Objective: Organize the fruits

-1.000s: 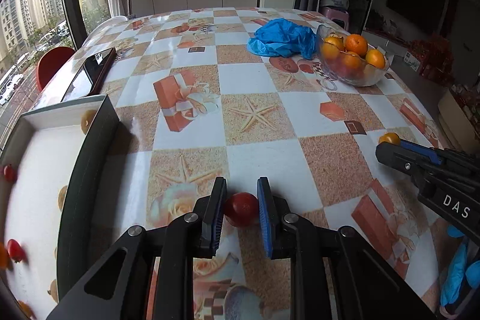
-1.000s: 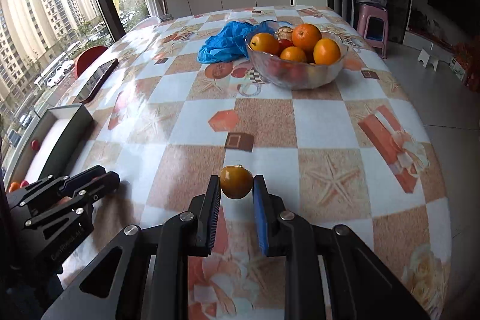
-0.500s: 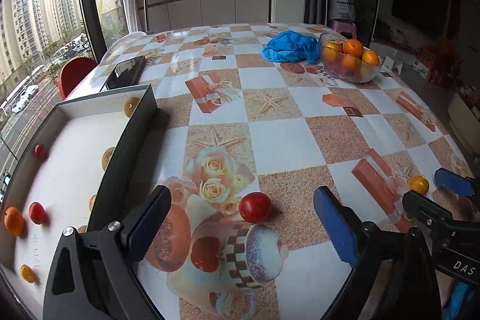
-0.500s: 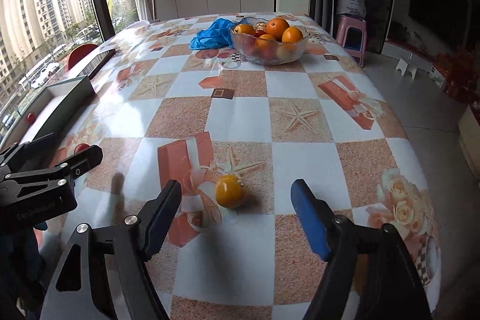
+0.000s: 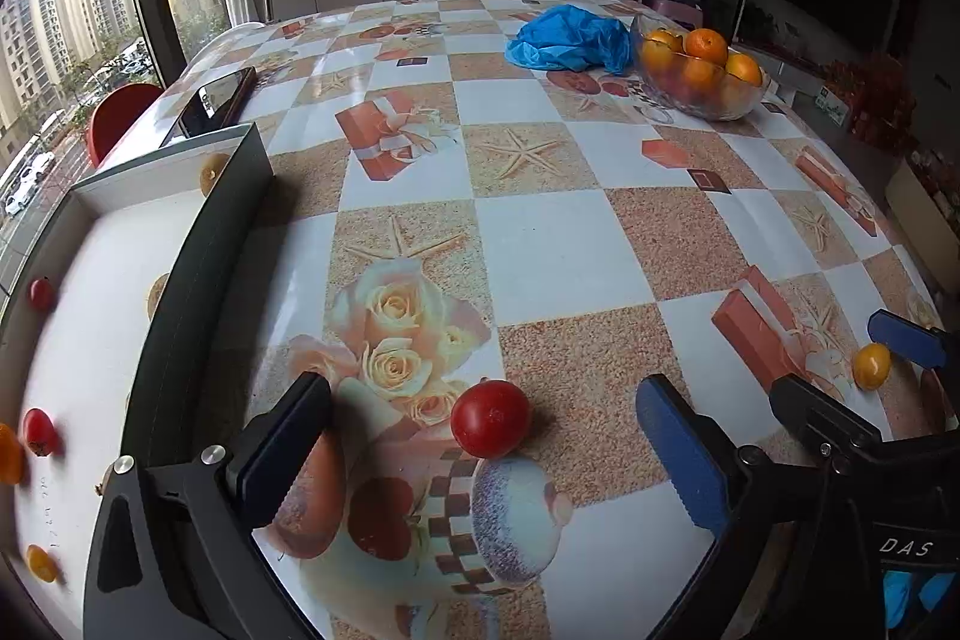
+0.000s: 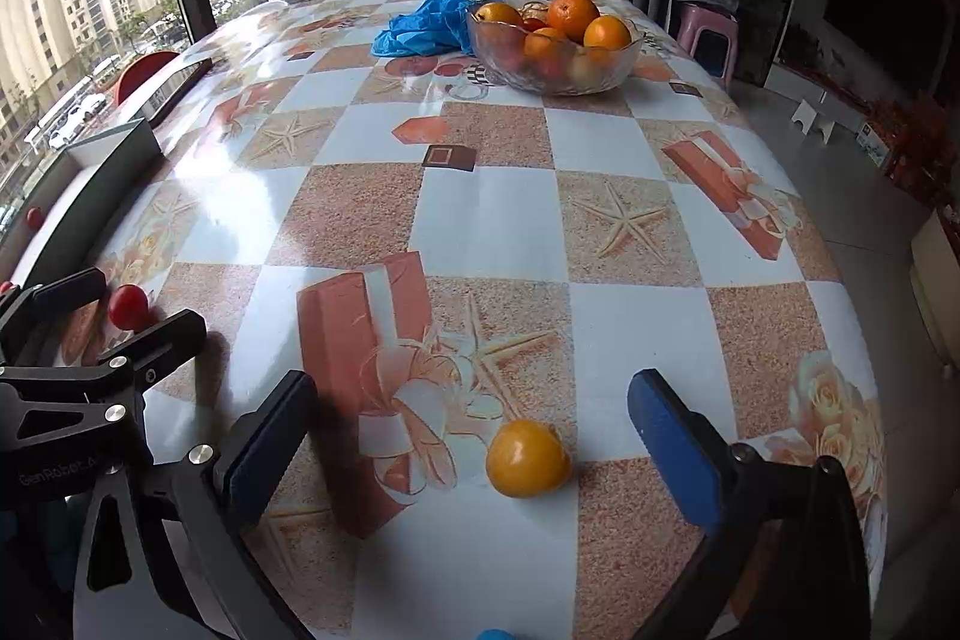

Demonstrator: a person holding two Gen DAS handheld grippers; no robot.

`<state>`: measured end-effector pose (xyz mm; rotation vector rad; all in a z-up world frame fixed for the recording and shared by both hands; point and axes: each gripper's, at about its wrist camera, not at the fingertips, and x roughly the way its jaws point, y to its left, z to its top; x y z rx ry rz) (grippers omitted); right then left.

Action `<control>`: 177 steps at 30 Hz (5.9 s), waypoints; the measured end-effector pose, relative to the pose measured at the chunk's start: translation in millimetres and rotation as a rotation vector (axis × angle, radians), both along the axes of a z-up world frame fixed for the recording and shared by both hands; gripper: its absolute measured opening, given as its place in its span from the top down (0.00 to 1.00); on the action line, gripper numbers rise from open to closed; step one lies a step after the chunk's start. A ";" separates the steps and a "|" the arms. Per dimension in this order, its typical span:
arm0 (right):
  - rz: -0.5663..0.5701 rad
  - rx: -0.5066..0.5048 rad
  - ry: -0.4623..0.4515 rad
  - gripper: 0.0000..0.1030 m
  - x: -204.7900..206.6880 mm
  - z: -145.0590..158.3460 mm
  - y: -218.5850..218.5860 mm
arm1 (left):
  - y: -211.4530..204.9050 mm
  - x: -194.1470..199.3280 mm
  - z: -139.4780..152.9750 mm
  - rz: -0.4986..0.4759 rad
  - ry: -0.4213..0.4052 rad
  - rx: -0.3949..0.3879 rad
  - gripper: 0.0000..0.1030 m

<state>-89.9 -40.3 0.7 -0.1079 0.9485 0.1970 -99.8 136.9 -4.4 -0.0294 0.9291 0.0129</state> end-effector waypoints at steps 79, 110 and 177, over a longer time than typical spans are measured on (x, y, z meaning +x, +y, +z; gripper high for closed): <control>-0.079 -0.001 -0.005 0.00 -0.1 1.3 -8.8 | -0.4 -0.4 0.2 0.000 0.000 0.001 0.01; -0.078 -0.001 -0.005 0.00 -0.2 1.4 -8.7 | -0.4 -0.5 0.3 0.000 0.000 0.001 0.01; -0.078 -0.001 -0.006 0.00 0.0 1.1 -8.4 | -0.9 -0.7 0.2 0.001 0.000 0.002 0.01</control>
